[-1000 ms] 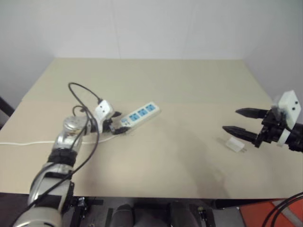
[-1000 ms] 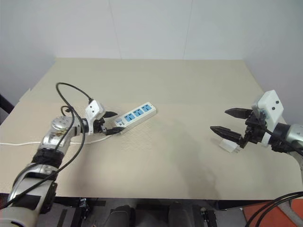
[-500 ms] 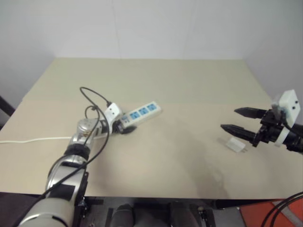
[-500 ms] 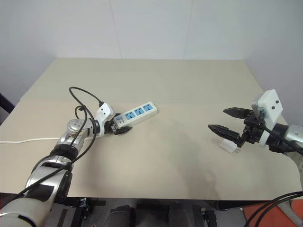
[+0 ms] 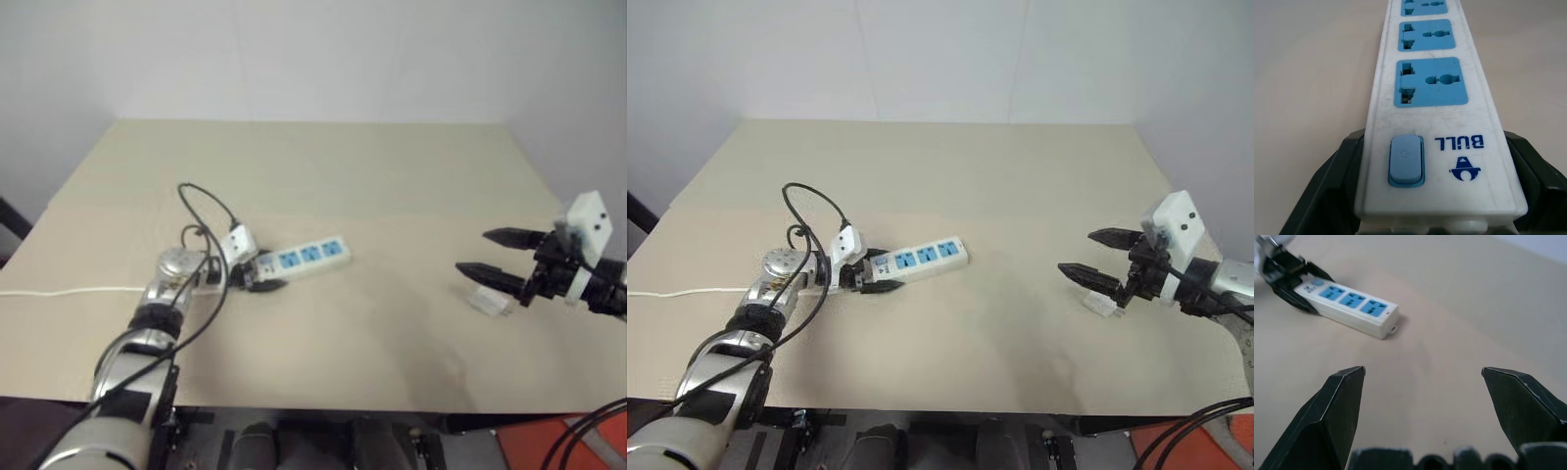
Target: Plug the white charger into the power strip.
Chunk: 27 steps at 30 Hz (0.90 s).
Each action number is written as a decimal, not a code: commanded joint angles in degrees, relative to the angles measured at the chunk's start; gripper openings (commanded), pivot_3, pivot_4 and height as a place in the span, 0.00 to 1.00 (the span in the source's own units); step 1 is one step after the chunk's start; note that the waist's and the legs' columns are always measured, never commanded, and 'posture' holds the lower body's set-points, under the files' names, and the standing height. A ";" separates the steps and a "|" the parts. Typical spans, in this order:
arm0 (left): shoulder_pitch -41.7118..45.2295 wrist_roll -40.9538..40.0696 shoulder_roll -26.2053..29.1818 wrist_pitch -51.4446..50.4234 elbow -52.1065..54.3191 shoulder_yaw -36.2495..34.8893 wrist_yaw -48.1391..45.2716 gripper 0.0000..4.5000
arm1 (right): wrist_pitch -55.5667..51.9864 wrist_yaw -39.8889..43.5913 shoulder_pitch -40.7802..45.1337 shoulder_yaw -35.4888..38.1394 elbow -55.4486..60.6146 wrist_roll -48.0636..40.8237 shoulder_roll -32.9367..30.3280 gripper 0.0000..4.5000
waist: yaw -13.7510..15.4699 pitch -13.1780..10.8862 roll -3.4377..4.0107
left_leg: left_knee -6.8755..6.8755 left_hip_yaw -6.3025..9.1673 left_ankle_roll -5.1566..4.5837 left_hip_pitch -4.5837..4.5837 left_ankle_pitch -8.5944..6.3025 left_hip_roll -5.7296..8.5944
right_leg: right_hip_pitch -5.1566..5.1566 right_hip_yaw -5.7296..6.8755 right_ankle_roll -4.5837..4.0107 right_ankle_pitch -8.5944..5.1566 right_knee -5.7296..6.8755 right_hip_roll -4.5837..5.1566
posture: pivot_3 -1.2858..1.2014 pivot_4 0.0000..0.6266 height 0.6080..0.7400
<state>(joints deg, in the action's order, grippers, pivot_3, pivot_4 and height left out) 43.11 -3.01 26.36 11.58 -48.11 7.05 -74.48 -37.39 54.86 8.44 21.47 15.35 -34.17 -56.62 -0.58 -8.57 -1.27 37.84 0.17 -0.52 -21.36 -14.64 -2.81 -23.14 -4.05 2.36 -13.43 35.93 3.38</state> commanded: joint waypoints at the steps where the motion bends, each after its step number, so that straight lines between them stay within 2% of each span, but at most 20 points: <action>1: -2.26 -2.42 0.16 -1.46 9.52 2.03 -5.98 0.74 | 1.20 2.77 1.68 -1.44 -3.33 2.31 -3.70 1.00 | 0.01 0.00 0.01 | 0.00 0.00 0.00 -0.01 0.00 0.00 | 0.00 -0.01 0.00 0.00 -0.01 0.01 | 0.52 0.24 1.00; 6: -6.48 -3.55 -0.64 -5.77 18.53 4.78 -8.87 0.74 | -4.20 4.46 5.53 -8.82 -5.83 6.14 -11.23 1.00 | -0.14 0.00 0.03 | 0.00 0.00 0.00 -0.02 0.00 0.00 | -0.03 -0.02 0.00 0.00 0.01 0.02 | 0.52 0.24 1.00; 8: -7.26 -2.72 -0.88 -6.01 19.61 5.50 -8.10 0.74 | -10.10 4.71 9.10 -13.49 -6.33 6.93 -14.35 1.00 | -0.21 0.03 0.07 | 0.01 0.01 0.00 0.01 0.00 -0.01 | -0.03 -0.01 -0.01 0.00 0.02 0.01 | 0.52 0.24 1.00; 11: -7.82 -1.76 -1.89 -6.61 19.20 6.28 -6.26 0.74 | -21.69 6.68 19.90 -24.53 -9.79 9.60 -17.19 1.00 | -0.37 0.05 0.12 | 0.01 0.00 0.00 0.06 0.00 -0.01 | -0.02 -0.03 -0.03 -0.01 0.02 0.01 | 0.52 0.24 1.00; 15: -7.47 -1.01 -2.82 -6.64 18.17 6.69 -4.49 0.74 | -24.32 8.20 27.60 -34.50 -14.04 14.97 -16.00 1.00 | -0.07 0.06 0.13 | 0.00 0.01 -0.01 0.01 -0.01 -0.02 | -0.05 0.00 -0.06 -0.03 -0.03 0.01 | 0.52 0.24 1.00; 19: -7.60 -0.95 -3.16 -7.53 18.61 7.27 -3.82 0.74 | -21.66 9.73 30.58 -41.61 -18.88 20.54 -13.83 1.00 | 0.20 0.08 0.15 | 0.03 0.00 -0.01 -0.04 -0.01 0.01 | -0.05 0.01 -0.03 -0.02 -0.06 0.05 | 0.52 0.24 1.00; 27: -9.65 -1.56 -2.35 -10.04 21.61 8.09 -4.21 0.74 | -16.00 11.98 33.74 -47.03 -27.14 28.16 -8.56 1.00 | 0.05 0.18 0.33 | 0.04 0.00 -0.01 -0.02 -0.01 0.01 | -0.05 0.01 -0.02 -0.02 -0.03 0.04 | 0.52 0.24 1.00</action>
<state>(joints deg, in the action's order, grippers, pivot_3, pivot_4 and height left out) 34.53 -4.71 24.06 2.39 -27.78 13.66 -78.43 -55.09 66.26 40.68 -26.20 -11.23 -7.70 -64.83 -0.53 -8.38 -0.93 37.88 0.18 -0.53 -21.39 -14.65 -2.80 -23.19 -4.05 2.34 -13.45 35.90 3.42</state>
